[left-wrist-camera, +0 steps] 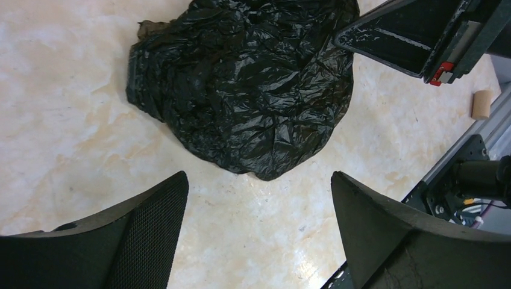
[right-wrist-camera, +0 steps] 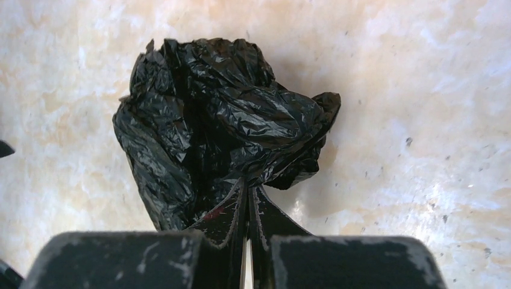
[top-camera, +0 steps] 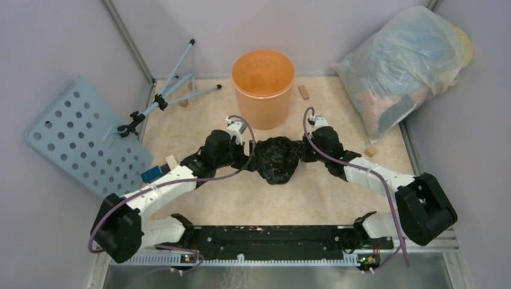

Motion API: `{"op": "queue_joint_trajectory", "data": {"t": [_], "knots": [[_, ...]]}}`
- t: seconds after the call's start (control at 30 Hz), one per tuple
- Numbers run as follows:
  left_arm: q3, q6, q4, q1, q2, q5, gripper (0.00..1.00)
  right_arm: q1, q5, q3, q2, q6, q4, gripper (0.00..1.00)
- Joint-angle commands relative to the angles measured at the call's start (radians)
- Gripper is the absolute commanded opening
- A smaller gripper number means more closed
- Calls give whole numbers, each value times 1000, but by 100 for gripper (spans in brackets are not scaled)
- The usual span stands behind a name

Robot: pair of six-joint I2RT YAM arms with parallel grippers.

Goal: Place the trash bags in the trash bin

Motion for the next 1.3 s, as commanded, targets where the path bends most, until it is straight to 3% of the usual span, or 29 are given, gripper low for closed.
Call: {"op": "queue_joint_trajectory", "data": {"t": [0.0,0.33,0.5,0.63,0.83,0.9,1.27], "knots": [[50,-1,62,-65,54,-49,92,2,-102,-43,-33,-24,63,0],[228,45,-2,-157,203,-146,81,82,-153,-91,-127,-107,106,0],[274,74,-20,-171,252,-147,67,100,-178,-113,-172,-109,133,0],[289,79,-35,-174,285,-159,67,105,-196,-118,-190,-107,140,0],[317,82,-56,-178,345,-158,85,118,-204,-117,-195,-107,143,0],[328,85,-63,-185,366,-168,87,121,-202,-118,-195,-106,146,0],[333,77,-90,-187,436,-258,72,131,-185,-120,-201,-105,150,0]]}}
